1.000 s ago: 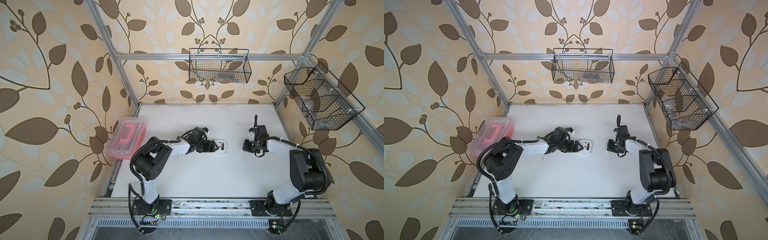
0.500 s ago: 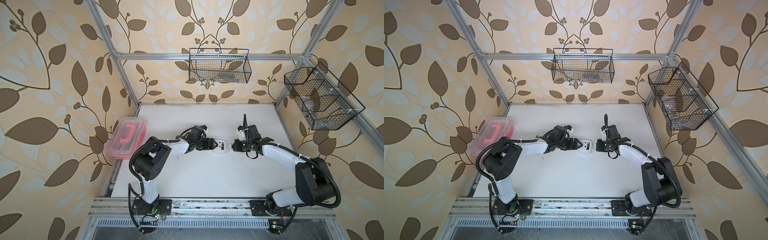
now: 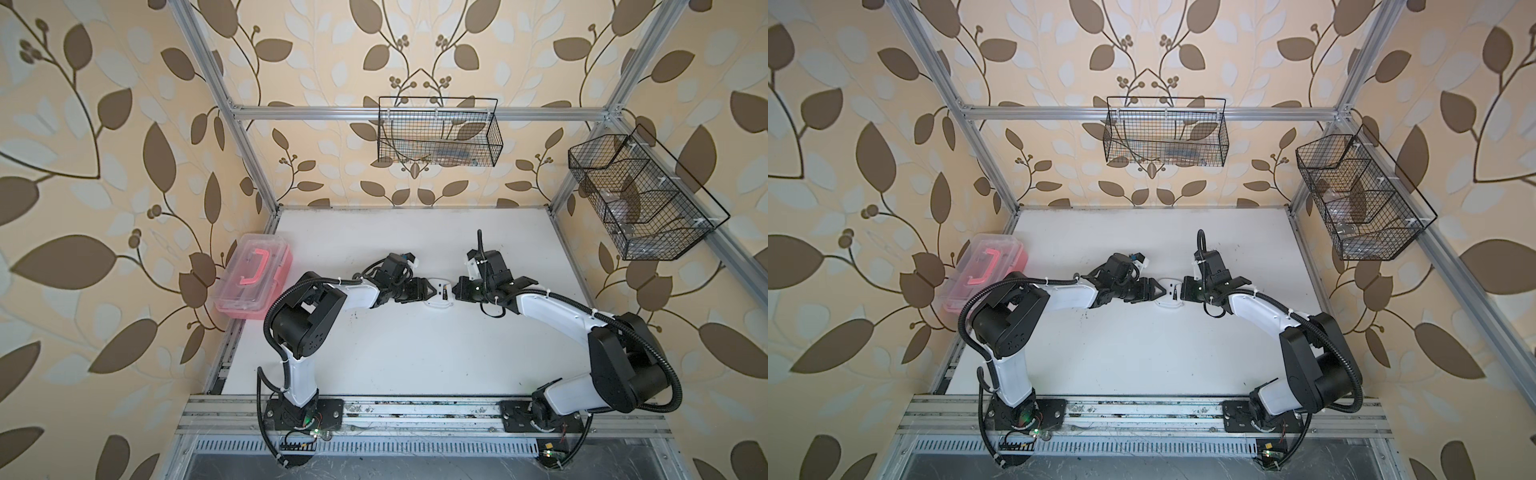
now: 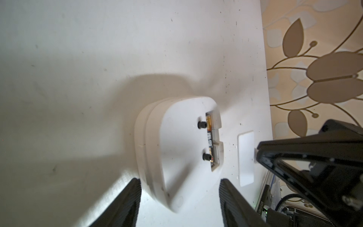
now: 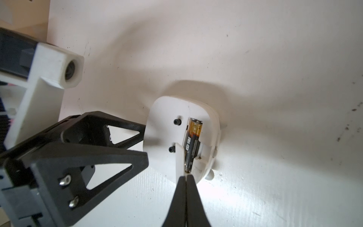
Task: Insert the battery into the alarm
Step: Install the cover on the alarm.
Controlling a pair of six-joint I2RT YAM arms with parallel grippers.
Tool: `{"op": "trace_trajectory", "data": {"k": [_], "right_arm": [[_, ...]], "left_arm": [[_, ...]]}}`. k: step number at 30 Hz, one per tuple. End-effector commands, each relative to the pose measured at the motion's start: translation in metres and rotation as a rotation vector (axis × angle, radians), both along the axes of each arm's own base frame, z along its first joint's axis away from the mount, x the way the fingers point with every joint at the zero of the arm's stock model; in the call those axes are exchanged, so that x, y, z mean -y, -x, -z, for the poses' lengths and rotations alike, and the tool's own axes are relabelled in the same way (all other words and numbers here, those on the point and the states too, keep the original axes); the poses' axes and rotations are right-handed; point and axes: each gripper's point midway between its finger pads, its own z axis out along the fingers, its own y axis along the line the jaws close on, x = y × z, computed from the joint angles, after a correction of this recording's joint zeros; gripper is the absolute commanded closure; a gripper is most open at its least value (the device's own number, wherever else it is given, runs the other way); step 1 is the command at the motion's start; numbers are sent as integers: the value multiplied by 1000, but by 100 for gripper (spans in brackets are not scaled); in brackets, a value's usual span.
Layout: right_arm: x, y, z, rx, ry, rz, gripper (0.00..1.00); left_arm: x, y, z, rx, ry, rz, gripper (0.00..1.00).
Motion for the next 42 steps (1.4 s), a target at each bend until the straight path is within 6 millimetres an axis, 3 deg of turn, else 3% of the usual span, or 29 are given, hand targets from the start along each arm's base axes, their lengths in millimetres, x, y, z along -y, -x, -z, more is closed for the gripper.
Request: {"op": "trace_trajectory", "data": {"k": [1, 10, 27, 42], "right_arm": [[0, -12, -5, 18, -5, 50, 100], [-1, -19, 3, 1, -3, 62, 100], [3, -33, 14, -38, 8, 29, 100], [2, -25, 23, -81, 37, 6, 100]], "left_arm": [[10, 7, -6, 2, 48, 39, 35], [16, 13, -2, -23, 63, 57, 36], [10, 16, 4, -32, 24, 52, 36], [8, 13, 12, -39, 3, 39, 36]]}}
